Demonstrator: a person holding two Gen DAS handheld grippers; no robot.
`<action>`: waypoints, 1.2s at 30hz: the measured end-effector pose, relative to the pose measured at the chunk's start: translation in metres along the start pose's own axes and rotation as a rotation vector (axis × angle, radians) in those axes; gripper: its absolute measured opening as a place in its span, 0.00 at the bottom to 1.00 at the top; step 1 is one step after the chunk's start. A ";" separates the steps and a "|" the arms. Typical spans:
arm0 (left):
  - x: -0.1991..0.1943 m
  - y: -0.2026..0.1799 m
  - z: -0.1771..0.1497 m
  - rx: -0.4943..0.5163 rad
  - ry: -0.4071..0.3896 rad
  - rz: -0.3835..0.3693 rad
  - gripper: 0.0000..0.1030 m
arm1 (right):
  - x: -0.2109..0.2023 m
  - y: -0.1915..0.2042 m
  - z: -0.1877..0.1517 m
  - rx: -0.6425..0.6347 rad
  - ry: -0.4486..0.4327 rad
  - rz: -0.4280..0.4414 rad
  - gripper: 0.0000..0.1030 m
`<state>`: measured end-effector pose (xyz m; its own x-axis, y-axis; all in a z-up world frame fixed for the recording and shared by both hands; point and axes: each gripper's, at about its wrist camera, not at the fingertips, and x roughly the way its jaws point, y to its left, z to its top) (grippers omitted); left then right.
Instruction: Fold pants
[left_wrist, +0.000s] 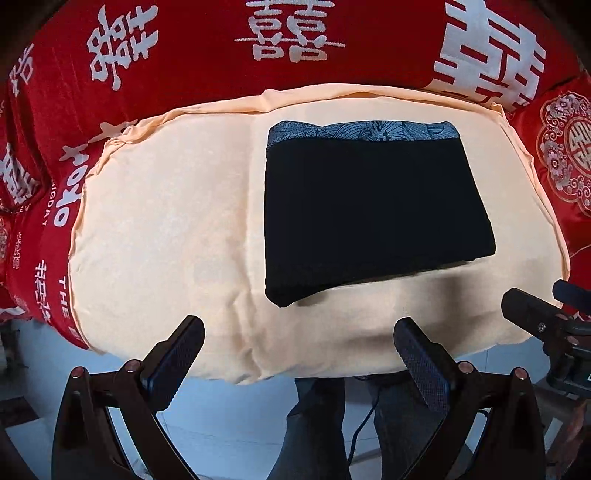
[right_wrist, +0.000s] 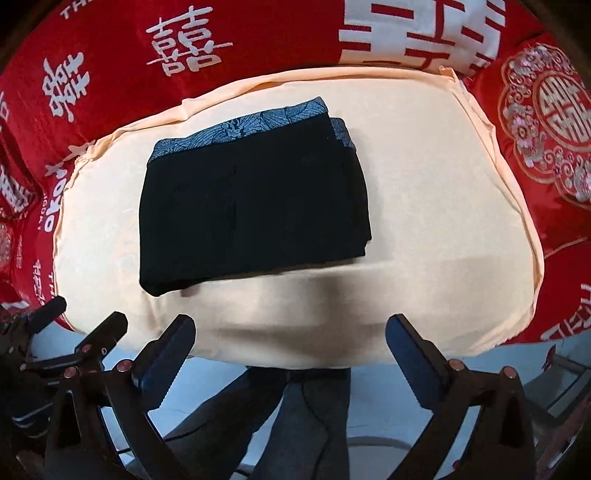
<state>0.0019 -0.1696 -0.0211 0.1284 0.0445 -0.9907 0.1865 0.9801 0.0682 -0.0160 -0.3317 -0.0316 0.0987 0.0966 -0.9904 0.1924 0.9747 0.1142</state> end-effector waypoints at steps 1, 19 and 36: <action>-0.001 0.000 0.000 0.005 0.000 0.005 1.00 | -0.001 0.001 -0.001 0.005 0.001 0.001 1.00; -0.012 -0.009 -0.001 0.030 0.004 -0.004 1.00 | -0.016 0.017 0.002 -0.039 -0.003 -0.037 1.00; -0.010 -0.009 -0.003 0.020 0.008 -0.010 1.00 | -0.015 0.023 0.001 -0.075 -0.001 -0.074 1.00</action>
<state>-0.0041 -0.1779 -0.0124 0.1182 0.0361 -0.9923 0.2077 0.9763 0.0602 -0.0120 -0.3106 -0.0138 0.0879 0.0239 -0.9958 0.1250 0.9915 0.0349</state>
